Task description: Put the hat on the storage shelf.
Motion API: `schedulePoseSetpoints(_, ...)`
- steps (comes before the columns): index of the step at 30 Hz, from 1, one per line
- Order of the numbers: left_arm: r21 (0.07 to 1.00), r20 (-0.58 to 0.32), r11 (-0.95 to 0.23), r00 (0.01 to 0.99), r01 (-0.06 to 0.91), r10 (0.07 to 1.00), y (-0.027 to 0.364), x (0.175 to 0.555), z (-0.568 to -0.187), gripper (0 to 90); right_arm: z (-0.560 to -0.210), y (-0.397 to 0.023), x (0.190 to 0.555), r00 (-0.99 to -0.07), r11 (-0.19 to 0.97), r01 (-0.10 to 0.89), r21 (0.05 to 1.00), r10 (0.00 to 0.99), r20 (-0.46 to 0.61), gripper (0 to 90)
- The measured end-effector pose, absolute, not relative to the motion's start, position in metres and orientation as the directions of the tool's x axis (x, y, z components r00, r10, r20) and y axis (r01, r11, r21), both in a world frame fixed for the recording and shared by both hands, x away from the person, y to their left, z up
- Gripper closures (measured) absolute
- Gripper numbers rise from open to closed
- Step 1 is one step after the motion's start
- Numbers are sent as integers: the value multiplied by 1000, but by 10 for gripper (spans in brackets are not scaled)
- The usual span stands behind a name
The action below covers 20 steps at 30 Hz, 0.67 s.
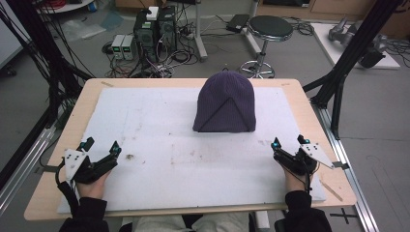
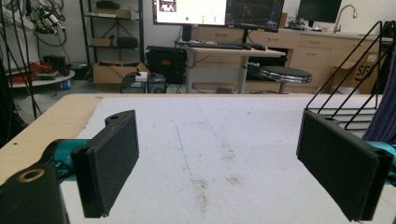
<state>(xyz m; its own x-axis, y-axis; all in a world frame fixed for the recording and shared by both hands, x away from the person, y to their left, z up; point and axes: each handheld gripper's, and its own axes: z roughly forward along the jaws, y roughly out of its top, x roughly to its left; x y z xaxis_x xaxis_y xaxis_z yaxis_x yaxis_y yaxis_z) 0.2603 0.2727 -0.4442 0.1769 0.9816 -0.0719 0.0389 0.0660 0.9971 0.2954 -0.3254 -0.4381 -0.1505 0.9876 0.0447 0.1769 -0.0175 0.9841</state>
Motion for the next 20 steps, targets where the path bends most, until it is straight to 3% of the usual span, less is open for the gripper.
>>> schedulePoseSetpoints(20,997,-80,75,187,36,979,273,260,-444,141,-439,-327,296,-163,-30,196,980,985,62,108)
